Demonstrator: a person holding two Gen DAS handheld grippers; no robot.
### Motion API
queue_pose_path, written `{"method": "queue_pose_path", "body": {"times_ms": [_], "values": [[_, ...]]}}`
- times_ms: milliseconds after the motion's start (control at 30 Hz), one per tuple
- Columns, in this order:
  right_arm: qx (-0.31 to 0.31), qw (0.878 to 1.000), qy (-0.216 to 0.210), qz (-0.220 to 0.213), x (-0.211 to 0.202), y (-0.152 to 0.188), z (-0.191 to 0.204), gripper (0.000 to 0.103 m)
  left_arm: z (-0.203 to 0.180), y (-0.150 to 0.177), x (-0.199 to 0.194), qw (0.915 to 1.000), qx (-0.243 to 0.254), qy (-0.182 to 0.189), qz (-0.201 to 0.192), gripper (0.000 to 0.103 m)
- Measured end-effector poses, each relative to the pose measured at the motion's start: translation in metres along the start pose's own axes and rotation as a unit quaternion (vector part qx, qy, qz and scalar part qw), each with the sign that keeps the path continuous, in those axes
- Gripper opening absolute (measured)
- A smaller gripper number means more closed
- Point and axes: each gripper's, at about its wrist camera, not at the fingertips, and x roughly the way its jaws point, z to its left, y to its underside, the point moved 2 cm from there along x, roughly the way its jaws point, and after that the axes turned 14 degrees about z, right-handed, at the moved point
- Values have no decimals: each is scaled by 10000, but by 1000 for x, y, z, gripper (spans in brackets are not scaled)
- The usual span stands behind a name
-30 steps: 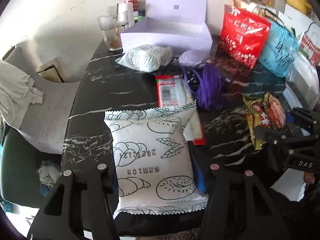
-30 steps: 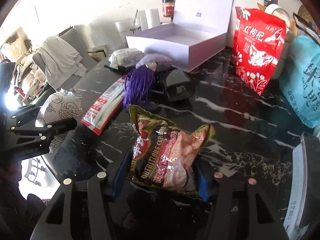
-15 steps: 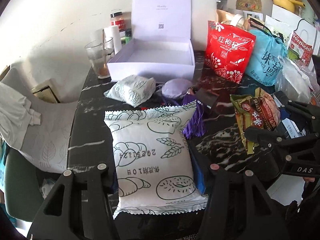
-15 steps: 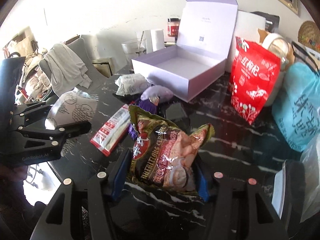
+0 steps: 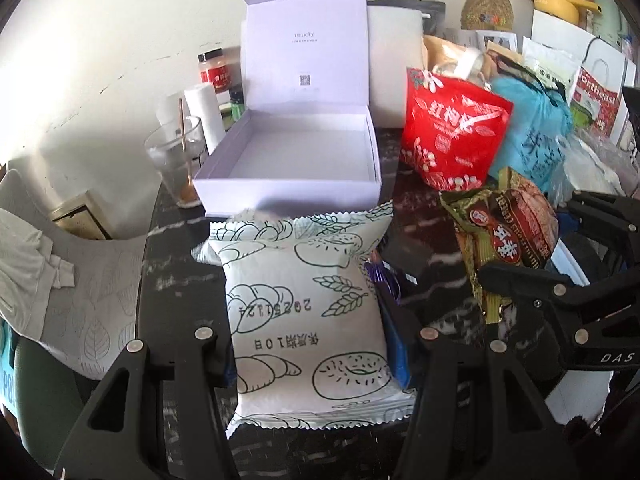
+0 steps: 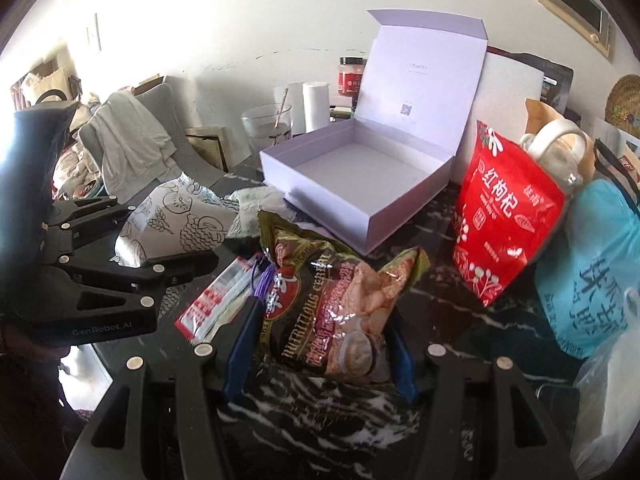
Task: Organize objects
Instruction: 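Lift and carry the bread packet with left tool while right tool carries the snack bag toward the white box, then lower the bread packet into the white box with left tool while right tool releases the snack bag beside it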
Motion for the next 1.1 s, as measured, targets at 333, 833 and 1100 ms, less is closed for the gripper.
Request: {"method": "queue_pose_path", "body": {"times_ms": [333, 833, 1100], "values": [[134, 9999, 78, -35, 9, -42, -23, 59, 15, -61, 15, 9999, 40, -101, -116, 54], [214, 9992, 177, -276, 23, -110, -45, 59, 19, -141, 49, 9993, 305, -52, -191, 54], [208, 9988, 246, -372, 34, -148, -58, 59, 38, -181, 67, 9993, 229, -110, -286, 54]]}}
